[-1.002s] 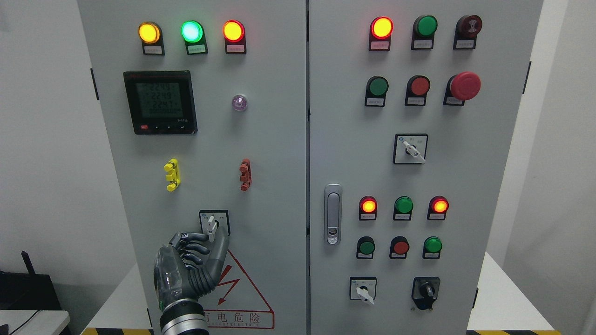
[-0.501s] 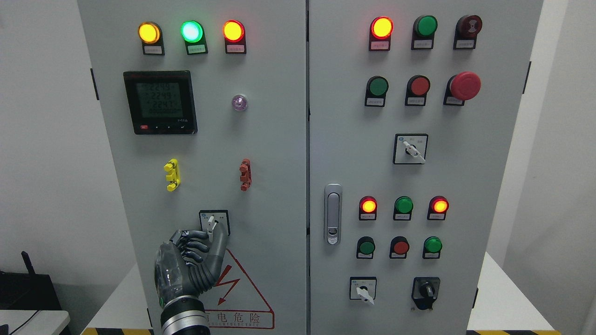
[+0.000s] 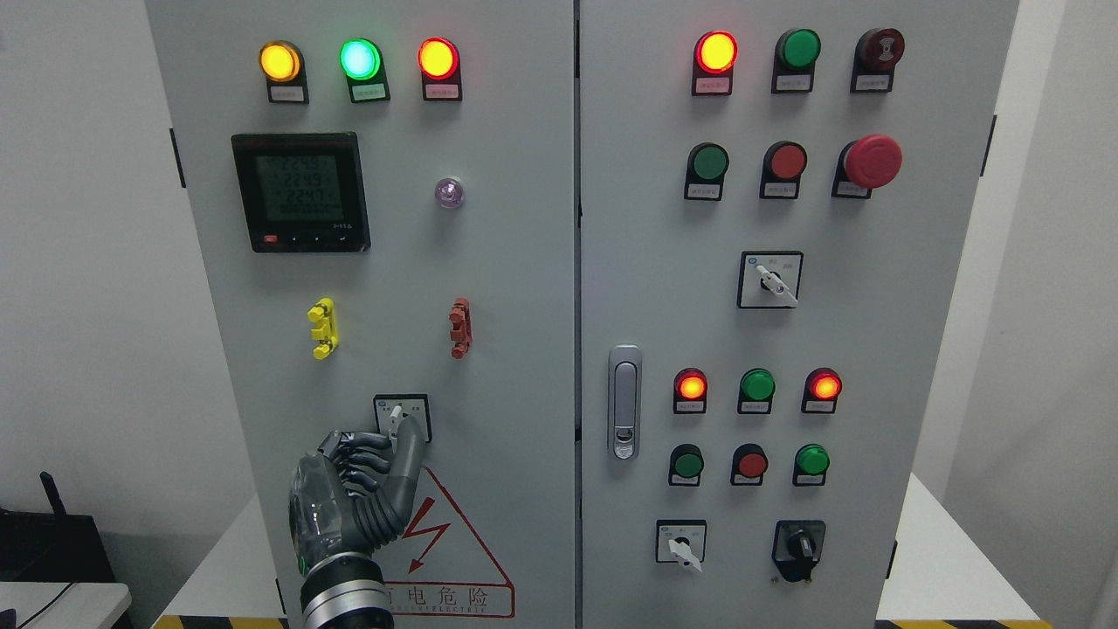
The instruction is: Turn on light switch 1
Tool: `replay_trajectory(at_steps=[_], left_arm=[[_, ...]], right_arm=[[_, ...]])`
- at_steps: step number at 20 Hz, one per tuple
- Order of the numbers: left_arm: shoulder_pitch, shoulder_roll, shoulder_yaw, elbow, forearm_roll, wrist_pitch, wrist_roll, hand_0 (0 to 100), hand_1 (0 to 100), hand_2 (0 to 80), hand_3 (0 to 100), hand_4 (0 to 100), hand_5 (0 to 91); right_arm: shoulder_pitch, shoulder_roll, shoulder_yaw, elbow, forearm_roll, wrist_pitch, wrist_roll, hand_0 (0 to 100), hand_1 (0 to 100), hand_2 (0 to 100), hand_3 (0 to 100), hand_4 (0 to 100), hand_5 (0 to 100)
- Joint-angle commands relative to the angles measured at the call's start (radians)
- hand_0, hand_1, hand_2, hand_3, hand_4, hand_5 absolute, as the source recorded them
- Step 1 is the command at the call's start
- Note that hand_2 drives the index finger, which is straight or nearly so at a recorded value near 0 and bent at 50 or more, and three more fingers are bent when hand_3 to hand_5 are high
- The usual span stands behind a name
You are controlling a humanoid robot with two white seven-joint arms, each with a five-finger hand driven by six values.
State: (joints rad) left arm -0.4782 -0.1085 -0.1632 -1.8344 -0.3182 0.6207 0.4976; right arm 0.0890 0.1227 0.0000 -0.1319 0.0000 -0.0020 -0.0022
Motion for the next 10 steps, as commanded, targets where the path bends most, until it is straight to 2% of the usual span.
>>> replay_trajectory(at_steps=[1, 10], left_arm=[[-0.007, 0.000, 0.002, 0.004, 0.001, 0.008, -0.001, 20, 45, 55.0, 78, 83, 76.0], [-0.007, 0.000, 0.002, 0.012, 0.001, 0.010, -0.001, 21, 44, 55.5, 78, 84, 76.8]], right_arm=[[0.000, 0.000, 0.020, 0.000, -0.026, 0.001, 0.001, 12, 39, 0, 0, 0, 0], [0.000, 0.000, 0.020, 0.000, -0.026, 0.001, 0.001, 12, 39, 0, 0, 0, 0]])
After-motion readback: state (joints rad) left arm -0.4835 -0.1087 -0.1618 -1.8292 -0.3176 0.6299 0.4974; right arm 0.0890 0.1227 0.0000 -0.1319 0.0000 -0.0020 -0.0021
